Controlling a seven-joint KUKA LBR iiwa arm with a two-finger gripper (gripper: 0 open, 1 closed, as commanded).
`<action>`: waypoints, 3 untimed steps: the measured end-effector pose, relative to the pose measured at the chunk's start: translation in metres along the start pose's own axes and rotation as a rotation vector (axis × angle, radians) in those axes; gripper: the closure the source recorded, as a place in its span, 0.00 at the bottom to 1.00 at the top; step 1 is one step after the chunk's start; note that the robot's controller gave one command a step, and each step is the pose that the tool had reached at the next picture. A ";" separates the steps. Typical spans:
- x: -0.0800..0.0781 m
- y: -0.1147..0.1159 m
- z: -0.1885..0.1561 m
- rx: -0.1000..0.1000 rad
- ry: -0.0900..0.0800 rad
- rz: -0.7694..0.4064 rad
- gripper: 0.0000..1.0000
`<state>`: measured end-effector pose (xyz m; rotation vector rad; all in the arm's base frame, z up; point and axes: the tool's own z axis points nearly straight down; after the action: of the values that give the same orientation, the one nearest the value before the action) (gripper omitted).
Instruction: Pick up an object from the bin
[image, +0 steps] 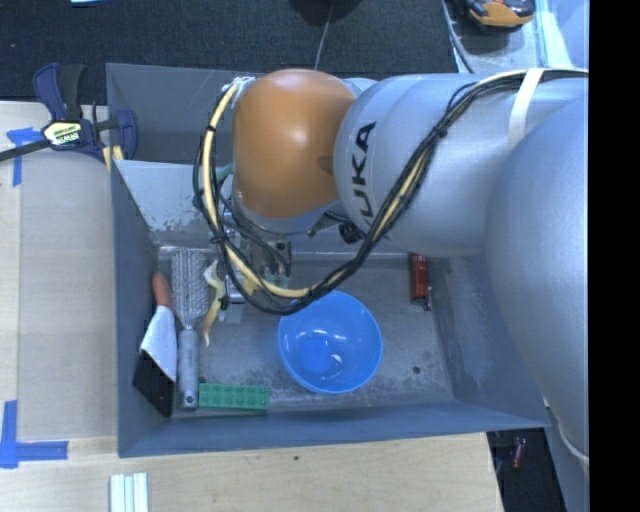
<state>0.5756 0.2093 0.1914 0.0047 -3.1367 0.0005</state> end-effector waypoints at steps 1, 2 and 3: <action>-0.002 -0.001 -0.004 -0.002 -0.008 0.003 0.00; -0.015 0.012 0.057 -0.001 -0.015 -0.351 0.00; -0.020 0.015 0.090 0.001 -0.006 -0.570 0.00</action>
Offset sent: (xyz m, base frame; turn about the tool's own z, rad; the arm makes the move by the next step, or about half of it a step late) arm 0.0215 0.0212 -0.1214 -0.6672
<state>0.5947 0.2239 0.1011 0.8886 -3.0144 0.0000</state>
